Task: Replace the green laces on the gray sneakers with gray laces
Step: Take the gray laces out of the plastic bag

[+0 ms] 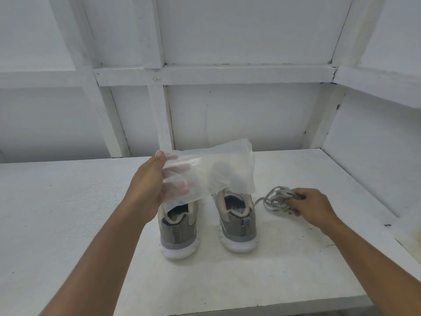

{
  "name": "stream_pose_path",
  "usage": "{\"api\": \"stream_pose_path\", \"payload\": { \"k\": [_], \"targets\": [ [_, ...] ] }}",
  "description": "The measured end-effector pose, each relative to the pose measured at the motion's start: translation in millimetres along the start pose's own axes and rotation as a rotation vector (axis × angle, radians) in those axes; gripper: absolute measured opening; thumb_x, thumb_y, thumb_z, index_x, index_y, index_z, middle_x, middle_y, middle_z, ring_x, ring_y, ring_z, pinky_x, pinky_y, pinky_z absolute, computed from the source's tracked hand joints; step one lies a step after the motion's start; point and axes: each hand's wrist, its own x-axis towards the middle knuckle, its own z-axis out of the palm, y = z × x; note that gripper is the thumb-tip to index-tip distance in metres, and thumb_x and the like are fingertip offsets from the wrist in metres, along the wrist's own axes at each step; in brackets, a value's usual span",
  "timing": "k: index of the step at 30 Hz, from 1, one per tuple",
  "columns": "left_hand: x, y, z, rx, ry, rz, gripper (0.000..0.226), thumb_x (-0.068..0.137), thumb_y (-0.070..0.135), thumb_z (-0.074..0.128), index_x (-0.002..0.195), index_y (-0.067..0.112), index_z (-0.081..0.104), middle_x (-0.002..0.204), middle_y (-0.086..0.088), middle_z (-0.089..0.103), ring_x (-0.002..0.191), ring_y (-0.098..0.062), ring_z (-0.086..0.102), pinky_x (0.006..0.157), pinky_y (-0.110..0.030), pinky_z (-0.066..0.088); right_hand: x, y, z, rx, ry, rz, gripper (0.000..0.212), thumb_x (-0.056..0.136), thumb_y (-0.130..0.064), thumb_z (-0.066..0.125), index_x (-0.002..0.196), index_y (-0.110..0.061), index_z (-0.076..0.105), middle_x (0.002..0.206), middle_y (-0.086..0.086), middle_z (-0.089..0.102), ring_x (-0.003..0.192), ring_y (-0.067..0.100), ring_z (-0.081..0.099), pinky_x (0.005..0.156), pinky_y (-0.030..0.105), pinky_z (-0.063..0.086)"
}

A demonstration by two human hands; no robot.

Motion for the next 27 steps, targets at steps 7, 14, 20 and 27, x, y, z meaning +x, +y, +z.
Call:
{"api": "stream_pose_path", "payload": {
  "k": [7, 14, 20, 27],
  "targets": [
    [-0.5, -4.6, 0.1, -0.012, 0.011, -0.005, 0.041, 0.105, 0.04, 0.034, 0.112, 0.01, 0.061, 0.099, -0.008, 0.075, 0.057, -0.026, 0.068, 0.057, -0.031, 0.058, -4.7, 4.9, 10.4, 0.08, -0.072, 0.172, 0.016, 0.08, -0.009, 0.076, 0.095, -0.009, 0.071, 0.075, 0.009, 0.073, 0.06, 0.02, 0.069, 0.053, 0.026, 0.055],
    [-2.2, -5.1, 0.2, -0.012, 0.062, -0.012, 0.039, 0.104, 0.04, 0.038, 0.108, 0.013, 0.066, 0.093, -0.005, 0.076, 0.07, -0.029, 0.074, 0.059, -0.032, 0.059, -2.1, -7.6, -2.9, -0.047, -0.092, 0.275, 0.07, 0.077, -0.014, 0.079, 0.139, -0.009, 0.046, 0.118, 0.01, 0.054, 0.087, 0.027, 0.064, 0.067, 0.036, 0.058],
    [-0.3, -8.1, 7.6, -0.002, 0.079, -0.006, 0.038, 0.104, 0.039, 0.039, 0.105, 0.012, 0.065, 0.104, -0.009, 0.07, 0.061, -0.021, 0.073, 0.051, -0.029, 0.057, -23.6, -70.6, -13.7, 0.292, -0.119, -0.007, 0.036, 0.086, -0.04, 0.068, 0.113, -0.017, 0.062, 0.121, -0.001, 0.063, 0.102, 0.016, 0.065, 0.088, 0.036, 0.053],
    [6.8, -6.7, 12.6, 0.034, 0.093, 0.023, 0.041, 0.104, 0.043, 0.035, 0.103, 0.011, 0.062, 0.101, -0.012, 0.072, 0.072, -0.033, 0.073, 0.056, -0.031, 0.056, -66.2, -121.1, 7.7, 0.65, -0.436, -0.104, 0.035, 0.077, -0.034, 0.07, 0.102, -0.009, 0.068, 0.106, 0.0, 0.072, 0.1, 0.015, 0.068, 0.085, 0.028, 0.054]
  ]
}}
